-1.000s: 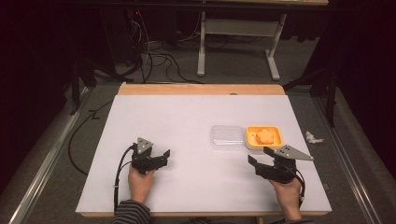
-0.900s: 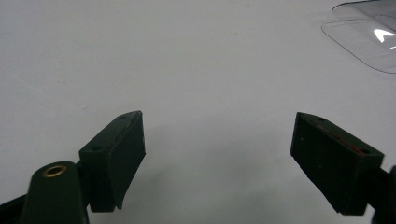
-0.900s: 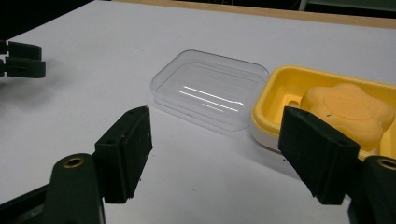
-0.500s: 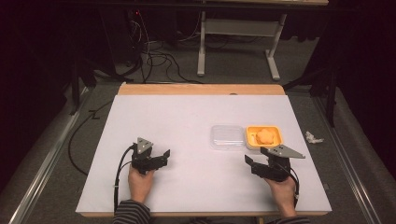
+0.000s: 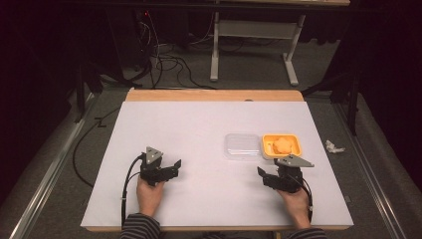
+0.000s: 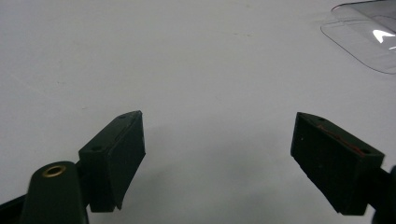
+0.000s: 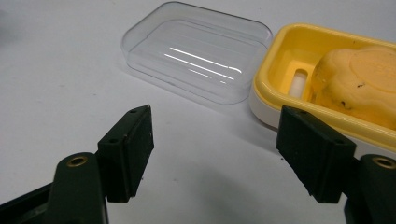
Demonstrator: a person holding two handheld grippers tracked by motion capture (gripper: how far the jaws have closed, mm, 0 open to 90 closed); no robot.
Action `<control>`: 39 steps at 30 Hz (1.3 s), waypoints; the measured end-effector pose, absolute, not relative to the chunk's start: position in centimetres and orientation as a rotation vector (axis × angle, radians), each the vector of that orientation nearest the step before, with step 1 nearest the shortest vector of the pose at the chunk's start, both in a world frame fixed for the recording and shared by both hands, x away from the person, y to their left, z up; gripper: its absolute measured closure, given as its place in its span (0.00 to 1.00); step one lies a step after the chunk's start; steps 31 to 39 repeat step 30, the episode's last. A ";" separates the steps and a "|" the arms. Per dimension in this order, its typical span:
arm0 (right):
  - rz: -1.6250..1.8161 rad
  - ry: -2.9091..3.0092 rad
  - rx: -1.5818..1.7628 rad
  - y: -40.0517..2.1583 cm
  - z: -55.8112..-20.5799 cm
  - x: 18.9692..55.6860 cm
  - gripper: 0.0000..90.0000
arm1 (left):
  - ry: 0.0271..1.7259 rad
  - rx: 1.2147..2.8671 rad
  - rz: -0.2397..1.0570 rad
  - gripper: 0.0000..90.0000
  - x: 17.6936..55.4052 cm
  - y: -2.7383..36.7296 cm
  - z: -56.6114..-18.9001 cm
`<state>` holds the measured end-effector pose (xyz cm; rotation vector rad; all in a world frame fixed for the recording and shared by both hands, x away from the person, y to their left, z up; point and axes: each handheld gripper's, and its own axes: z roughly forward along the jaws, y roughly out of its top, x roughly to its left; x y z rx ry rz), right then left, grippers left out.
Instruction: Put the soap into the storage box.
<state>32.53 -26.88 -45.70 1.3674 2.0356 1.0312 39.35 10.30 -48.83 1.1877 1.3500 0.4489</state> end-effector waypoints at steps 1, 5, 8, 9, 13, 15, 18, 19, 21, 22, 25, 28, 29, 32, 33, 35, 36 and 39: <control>1.018 2.038 1.364 -26.8 -45.8 32.6 0.31 | 1.350 1.186 0.446 0.20 39.3 10.3 -48.8; 1.011 2.035 1.368 -26.7 -46.1 32.7 0.31 | 1.349 1.187 0.447 0.20 39.4 10.3 -48.8; 0.999 2.042 1.374 -26.7 -46.5 32.9 0.32 | 1.350 1.181 0.444 0.20 39.4 10.3 -48.8; 0.994 2.044 1.371 -26.6 -46.6 32.9 0.32 | 1.349 1.184 0.445 0.20 39.4 10.3 -48.8; 0.979 2.050 1.374 -26.4 -47.1 33.0 0.32 | 1.347 1.189 0.447 0.20 39.4 10.3 -48.8; 0.974 2.049 1.368 -26.3 -47.3 33.0 0.32 | 1.348 1.187 0.444 0.20 39.4 10.3 -48.8; 0.965 2.052 1.364 -26.1 -47.6 33.1 0.32 | 1.350 1.184 0.444 0.20 39.3 10.3 -48.8; 0.964 2.052 1.358 -26.1 -47.6 33.1 0.32 | 1.350 1.184 0.444 0.20 39.3 10.3 -48.8; 0.962 2.051 1.358 -26.0 -47.8 33.0 0.32 | 1.350 1.184 0.443 0.20 39.3 10.3 -48.8; 0.961 2.051 1.353 -26.0 -47.9 33.1 0.32 | 1.350 1.184 0.444 0.20 39.3 10.3 -48.8; 0.958 2.043 1.355 -26.0 -47.8 32.9 0.33 | 1.349 1.188 0.444 0.20 39.3 10.3 -48.8; 0.971 2.036 1.344 -26.1 -47.9 32.9 0.33 | 1.349 1.184 0.447 0.20 39.3 10.3 -48.8; 0.967 2.037 1.346 -26.0 -47.9 32.9 0.33 | 1.349 1.184 0.447 0.20 39.3 10.3 -48.8; 0.962 2.039 1.347 -26.0 -47.9 32.9 0.33 | 1.350 1.183 0.445 0.20 39.3 10.3 -48.8; 0.962 2.039 1.347 -26.0 -47.9 32.9 0.33 | 1.350 1.183 0.445 0.20 39.3 10.3 -48.8; 0.962 2.039 1.347 -26.0 -47.9 32.9 0.33 | 1.350 1.183 0.445 0.20 39.3 10.3 -48.8; 0.962 2.039 1.347 -26.0 -47.9 32.9 0.33 | 1.350 1.183 0.445 0.20 39.3 10.3 -48.8; 0.962 2.039 1.347 -26.0 -47.9 32.9 0.33 | 1.350 1.183 0.445 0.20 39.3 10.3 -48.8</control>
